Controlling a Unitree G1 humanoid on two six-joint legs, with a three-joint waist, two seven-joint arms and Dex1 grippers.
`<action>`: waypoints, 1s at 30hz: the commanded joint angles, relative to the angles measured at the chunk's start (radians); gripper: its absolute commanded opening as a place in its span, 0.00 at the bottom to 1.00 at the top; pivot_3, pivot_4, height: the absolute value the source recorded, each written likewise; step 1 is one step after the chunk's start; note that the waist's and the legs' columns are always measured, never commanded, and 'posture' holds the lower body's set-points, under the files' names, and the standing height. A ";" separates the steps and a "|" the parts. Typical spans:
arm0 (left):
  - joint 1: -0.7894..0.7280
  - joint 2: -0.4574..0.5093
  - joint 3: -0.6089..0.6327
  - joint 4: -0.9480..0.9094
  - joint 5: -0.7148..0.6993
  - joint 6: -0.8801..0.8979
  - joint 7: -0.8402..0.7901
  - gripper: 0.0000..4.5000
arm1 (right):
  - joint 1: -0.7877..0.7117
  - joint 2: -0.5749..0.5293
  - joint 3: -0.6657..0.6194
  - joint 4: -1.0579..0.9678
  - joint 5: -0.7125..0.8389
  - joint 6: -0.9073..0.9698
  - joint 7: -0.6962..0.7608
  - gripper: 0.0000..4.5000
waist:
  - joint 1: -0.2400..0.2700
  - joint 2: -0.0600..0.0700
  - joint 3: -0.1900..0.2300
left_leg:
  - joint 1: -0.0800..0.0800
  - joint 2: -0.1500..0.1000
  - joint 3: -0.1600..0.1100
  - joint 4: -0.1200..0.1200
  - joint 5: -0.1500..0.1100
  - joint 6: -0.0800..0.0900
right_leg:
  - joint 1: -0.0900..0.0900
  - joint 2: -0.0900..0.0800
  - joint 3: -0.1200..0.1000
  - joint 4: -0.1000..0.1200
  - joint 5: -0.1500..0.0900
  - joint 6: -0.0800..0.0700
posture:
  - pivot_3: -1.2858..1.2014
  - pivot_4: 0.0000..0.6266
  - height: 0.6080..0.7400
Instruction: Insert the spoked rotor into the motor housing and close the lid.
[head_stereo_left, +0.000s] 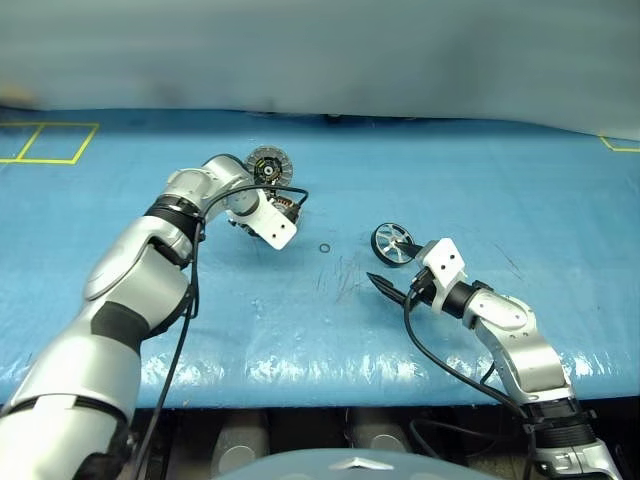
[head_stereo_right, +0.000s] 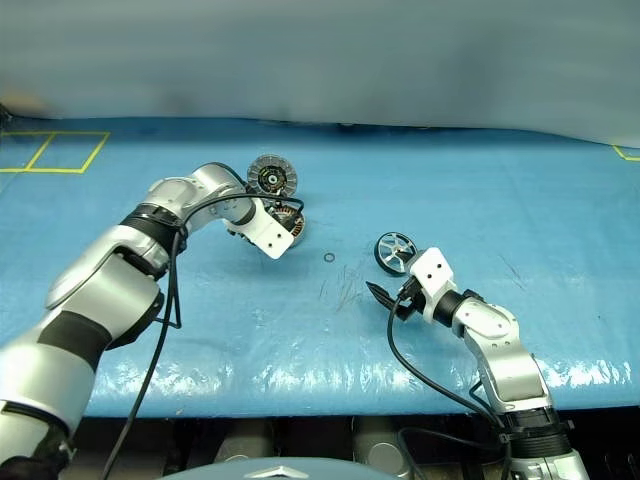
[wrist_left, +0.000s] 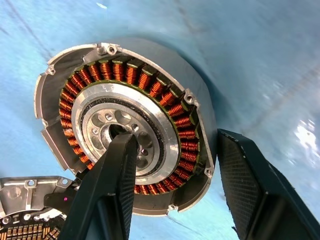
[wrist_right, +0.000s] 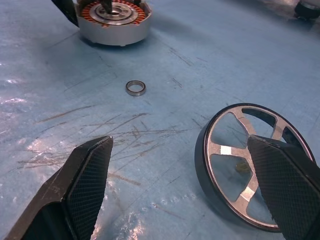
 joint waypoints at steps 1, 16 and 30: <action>0.090 0.066 0.063 -0.297 -0.102 0.010 -0.126 0.45 | -0.024 0.015 -0.016 0.006 -0.002 -0.043 -0.010 1.00 | 0.005 0.000 0.000 | 0.000 0.000 0.000 0.000 0.000 0.000 | 0.000 -0.001 0.000 0.000 0.000 0.000 | 0.52 0.24 1.00; 0.487 0.226 0.137 -1.067 -0.250 0.341 -0.422 0.45 | -0.091 0.079 0.036 0.116 -0.018 -0.113 0.013 1.00 | 0.004 0.000 0.000 | 0.005 0.001 0.000 0.002 0.000 0.000 | 0.004 0.000 -0.001 0.002 -0.002 0.001 | 0.52 0.24 1.00; 0.491 0.195 0.135 -1.016 -0.200 0.355 -0.367 0.83 | -0.101 0.099 0.043 0.137 -0.030 -0.133 0.024 1.00 | 0.002 0.000 0.000 | 0.006 0.001 0.000 0.003 0.001 0.001 | 0.005 0.000 -0.001 0.003 -0.003 0.003 | 0.52 0.24 1.00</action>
